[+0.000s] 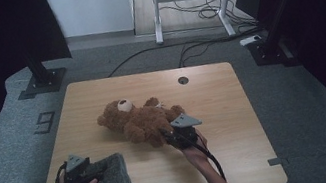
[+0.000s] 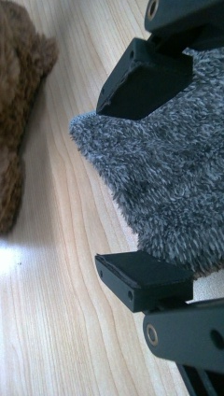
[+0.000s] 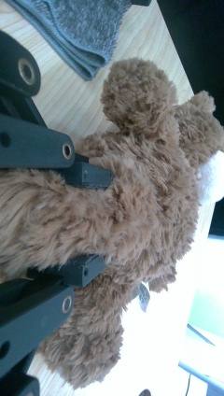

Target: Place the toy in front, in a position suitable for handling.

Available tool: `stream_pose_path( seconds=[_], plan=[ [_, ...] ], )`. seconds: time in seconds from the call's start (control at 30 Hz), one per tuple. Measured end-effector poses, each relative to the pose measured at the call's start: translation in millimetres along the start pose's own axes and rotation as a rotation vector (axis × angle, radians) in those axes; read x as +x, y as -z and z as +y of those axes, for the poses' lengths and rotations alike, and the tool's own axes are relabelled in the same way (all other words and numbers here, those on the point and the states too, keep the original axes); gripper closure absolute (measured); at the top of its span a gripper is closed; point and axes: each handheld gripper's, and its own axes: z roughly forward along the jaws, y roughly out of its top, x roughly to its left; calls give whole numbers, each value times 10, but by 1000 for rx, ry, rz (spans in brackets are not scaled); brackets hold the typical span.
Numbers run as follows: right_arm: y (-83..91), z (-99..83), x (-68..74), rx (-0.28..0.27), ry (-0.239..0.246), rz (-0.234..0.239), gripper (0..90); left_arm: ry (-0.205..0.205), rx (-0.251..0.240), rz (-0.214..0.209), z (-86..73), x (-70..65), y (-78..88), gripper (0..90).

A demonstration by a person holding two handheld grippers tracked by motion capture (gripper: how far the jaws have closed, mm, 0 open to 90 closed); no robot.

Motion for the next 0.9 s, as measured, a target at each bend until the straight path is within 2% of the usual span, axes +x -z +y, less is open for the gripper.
stream_pose_path(
  seconds=[0.3, 0.47, 0.7, 0.9],
  plan=[
    [289, -177, -170, -20, 7, -11, 615, 0, -1, -1, -1, -5, 2, 241],
    [473, -291, -316, -32, -22, -24, 529, -5, 3, -2, -1, -23, -10, 241],
    [595, -356, -387, -25, -29, -52, 452, -4, 3, -3, -5, -27, -11, 241],
    [623, -392, -509, -15, -57, -71, 446, -5, 5, -1, -6, -26, -14, 241]
  ],
)
